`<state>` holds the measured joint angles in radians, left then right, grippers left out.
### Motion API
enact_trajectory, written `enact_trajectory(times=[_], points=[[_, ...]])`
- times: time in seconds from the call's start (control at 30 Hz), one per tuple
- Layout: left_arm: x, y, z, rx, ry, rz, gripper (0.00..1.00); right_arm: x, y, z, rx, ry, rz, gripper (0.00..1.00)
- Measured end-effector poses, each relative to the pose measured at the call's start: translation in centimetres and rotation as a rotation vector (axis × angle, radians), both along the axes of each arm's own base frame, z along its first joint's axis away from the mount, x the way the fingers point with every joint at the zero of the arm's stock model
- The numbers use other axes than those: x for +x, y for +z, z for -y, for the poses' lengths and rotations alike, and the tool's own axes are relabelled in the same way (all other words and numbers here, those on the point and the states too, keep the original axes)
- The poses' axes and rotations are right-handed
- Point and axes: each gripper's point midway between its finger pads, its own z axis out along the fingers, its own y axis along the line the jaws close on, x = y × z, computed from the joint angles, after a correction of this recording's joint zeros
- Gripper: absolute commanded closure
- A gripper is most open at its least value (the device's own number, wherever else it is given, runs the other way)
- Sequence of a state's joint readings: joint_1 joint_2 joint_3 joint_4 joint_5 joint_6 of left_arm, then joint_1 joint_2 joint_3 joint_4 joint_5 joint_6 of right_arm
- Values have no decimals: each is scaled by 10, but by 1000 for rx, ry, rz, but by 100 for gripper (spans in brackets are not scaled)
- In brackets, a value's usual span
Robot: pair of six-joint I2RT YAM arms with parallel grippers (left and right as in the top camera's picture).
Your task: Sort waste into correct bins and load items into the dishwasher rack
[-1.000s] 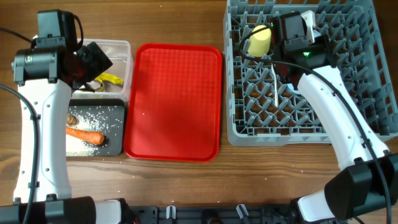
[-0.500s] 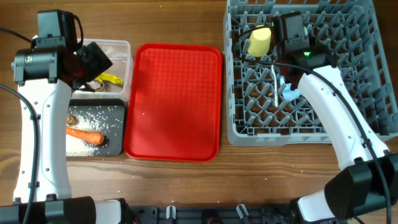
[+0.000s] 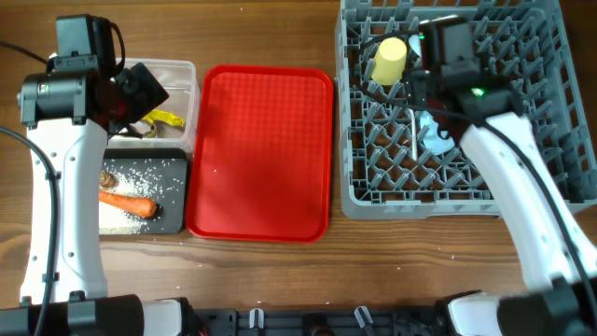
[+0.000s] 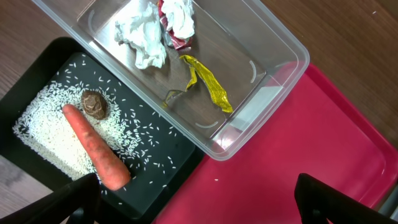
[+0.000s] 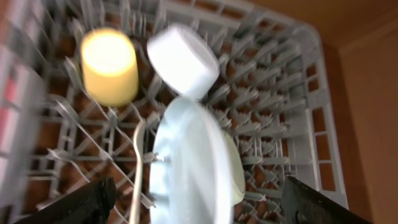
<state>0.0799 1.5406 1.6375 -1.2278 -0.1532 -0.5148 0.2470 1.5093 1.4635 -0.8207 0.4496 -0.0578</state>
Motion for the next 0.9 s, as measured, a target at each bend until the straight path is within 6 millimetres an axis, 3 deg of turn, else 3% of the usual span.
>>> enact_trajectory(times=[0.1,0.17,0.2,0.23,0.27,0.3,0.47,0.67,0.77,0.9], points=[[0,0,0,0,0,0,0,-16,35,-12,126,37,96,27],[0,0,0,0,0,0,0,-28,54,-35,283,111,134,42],[0,0,0,0,0,0,0,-34,58,-48,375,148,132,52],[0,0,0,0,0,0,0,-39,60,-60,440,186,118,74],[0,0,0,0,0,0,0,-46,59,-76,533,223,85,82],[0,0,0,0,0,0,0,-51,57,-86,587,253,53,96],[0,0,0,0,0,0,0,-78,27,-154,795,366,-192,96],[0,0,0,0,0,0,0,-134,-55,-246,745,509,-578,96],[0,0,0,0,0,0,0,-168,-86,-276,657,608,-708,95],[0,0,0,0,0,0,0,-214,-126,-297,492,773,-858,93]])
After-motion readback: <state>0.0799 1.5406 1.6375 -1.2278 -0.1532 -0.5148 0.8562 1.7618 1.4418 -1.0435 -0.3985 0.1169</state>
